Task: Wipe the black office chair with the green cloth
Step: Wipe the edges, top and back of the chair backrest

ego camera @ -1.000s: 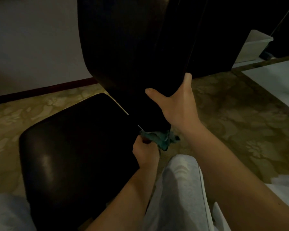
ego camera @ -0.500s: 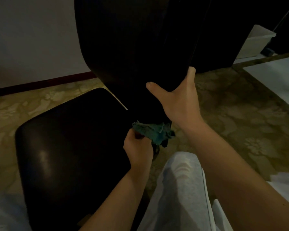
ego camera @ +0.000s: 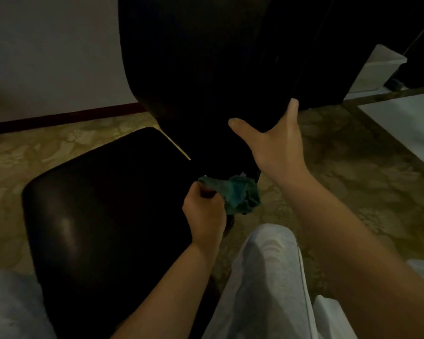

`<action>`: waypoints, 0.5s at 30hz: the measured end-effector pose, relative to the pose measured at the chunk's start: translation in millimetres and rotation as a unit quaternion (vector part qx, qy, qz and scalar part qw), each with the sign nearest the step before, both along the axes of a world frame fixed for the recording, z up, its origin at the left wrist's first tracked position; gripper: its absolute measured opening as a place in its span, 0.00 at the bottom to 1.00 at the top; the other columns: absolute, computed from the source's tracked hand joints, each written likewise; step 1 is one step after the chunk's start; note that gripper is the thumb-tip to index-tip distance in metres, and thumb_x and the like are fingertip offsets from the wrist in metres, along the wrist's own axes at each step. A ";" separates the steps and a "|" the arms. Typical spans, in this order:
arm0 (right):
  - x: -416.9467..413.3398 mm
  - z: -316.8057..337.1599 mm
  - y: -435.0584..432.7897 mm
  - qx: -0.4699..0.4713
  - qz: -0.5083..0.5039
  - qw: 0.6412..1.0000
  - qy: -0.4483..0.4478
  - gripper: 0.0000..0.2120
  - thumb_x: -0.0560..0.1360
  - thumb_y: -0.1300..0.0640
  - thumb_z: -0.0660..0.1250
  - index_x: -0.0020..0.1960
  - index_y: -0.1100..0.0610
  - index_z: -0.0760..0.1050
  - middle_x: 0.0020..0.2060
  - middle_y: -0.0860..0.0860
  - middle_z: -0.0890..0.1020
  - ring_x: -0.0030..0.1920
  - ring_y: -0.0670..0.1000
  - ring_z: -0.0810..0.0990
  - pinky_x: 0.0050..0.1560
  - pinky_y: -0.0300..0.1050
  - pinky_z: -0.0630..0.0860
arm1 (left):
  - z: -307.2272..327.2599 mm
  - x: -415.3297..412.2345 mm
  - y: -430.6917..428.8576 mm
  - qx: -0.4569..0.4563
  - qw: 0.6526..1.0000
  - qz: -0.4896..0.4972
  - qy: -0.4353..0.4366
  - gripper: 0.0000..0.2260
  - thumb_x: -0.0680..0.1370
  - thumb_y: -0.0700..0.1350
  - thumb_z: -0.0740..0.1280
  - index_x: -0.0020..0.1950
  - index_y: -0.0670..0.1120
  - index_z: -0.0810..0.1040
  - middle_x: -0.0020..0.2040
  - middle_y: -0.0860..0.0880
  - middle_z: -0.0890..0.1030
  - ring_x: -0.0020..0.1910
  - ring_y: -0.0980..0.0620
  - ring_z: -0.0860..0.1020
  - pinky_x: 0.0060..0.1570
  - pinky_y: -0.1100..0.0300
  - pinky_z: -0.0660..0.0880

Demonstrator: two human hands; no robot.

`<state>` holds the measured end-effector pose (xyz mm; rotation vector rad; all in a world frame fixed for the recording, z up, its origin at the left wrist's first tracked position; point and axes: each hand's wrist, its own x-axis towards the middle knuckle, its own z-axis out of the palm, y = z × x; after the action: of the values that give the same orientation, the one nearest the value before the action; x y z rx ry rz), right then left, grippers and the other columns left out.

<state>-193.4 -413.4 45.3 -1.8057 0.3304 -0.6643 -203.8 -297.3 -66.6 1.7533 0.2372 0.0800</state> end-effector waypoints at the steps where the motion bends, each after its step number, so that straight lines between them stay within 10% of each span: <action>1: -1.3 0.1 0.9 -0.001 -0.002 1.000 -0.002 0.33 0.66 0.44 0.77 0.62 0.53 0.64 0.54 0.45 0.78 0.51 0.40 0.79 0.43 0.36 0.79 | 1.4 -0.5 -1.4 0.011 1.000 -0.003 -0.005 0.08 0.77 0.34 0.66 0.39 0.42 0.72 0.36 0.47 0.77 0.34 0.51 0.75 0.33 0.58 0.71; 15: -4.5 8.0 2.5 0.018 0.017 1.000 0.012 0.37 0.60 0.38 0.75 0.61 0.53 0.64 0.55 0.47 0.77 0.54 0.46 0.79 0.50 0.51 0.81 | -27.0 3.4 -46.2 -0.062 0.981 0.049 0.180 0.08 0.78 0.39 0.67 0.39 0.45 0.74 0.37 0.45 0.76 0.38 0.45 0.76 0.40 0.54 0.75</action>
<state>-197.9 -410.9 53.3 -1.7816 0.3243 -0.6092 -200.4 -343.5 -93.6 1.6222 0.5802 -0.1798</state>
